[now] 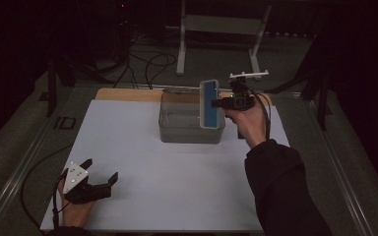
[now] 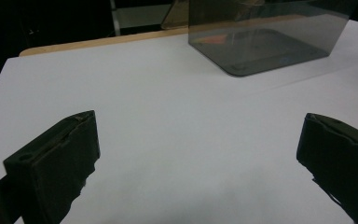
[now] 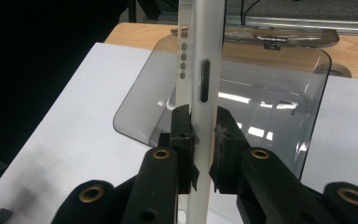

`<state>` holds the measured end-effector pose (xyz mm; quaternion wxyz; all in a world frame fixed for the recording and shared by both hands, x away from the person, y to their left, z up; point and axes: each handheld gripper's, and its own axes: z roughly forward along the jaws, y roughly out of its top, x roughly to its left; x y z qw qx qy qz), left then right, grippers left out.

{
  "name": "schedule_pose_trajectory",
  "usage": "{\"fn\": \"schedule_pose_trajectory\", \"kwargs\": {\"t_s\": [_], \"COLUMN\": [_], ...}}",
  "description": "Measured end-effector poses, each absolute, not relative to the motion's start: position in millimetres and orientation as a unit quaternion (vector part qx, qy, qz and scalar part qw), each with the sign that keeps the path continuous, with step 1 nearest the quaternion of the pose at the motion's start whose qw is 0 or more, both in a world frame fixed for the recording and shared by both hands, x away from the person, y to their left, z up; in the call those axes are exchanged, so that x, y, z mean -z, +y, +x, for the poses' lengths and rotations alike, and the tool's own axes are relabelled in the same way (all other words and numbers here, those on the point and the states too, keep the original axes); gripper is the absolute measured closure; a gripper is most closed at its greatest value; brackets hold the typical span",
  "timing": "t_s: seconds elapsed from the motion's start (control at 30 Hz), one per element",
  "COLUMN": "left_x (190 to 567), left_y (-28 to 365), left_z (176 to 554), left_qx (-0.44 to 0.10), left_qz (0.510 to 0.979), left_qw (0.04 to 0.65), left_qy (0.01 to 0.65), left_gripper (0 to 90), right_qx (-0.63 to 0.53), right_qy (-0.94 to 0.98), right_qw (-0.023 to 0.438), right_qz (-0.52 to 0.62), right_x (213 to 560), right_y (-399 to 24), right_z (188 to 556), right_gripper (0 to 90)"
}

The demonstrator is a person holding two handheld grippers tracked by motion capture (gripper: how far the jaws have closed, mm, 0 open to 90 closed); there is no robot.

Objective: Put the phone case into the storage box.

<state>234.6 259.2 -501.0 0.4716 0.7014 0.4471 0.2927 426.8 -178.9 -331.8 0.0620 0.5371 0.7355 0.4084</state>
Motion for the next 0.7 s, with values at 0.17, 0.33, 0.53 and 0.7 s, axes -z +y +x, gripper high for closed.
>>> {"fn": "schedule_pose_trajectory", "kwargs": {"t_s": [0.17, 0.33, 0.53, 0.7], "left_x": [501, 501, 501, 501], "left_y": [259, 259, 259, 259], "left_z": [234, 234, 234, 234], "left_qx": [-0.293, -0.293, -0.293, -0.298], "left_qz": [0.701, 0.701, 0.701, 0.699], "left_qw": [0.473, 0.472, 0.473, 0.473], "left_qy": [0.447, 0.447, 0.446, 0.446], "left_gripper": [0.1, 0.1, 0.1, 0.1], "right_qx": [-0.407, -0.403, -0.396, -0.392], "right_qy": [0.733, 0.730, 0.728, 0.725], "right_qw": [0.065, 0.065, 0.062, 0.060], "right_qz": [0.542, 0.548, 0.556, 0.562], "right_x": [328, 328, 327, 328], "right_y": [-178, -179, -179, -180], "right_z": [431, 436, 442, 446], "right_gripper": [81.3, 81.4, 81.3, 81.3]}}
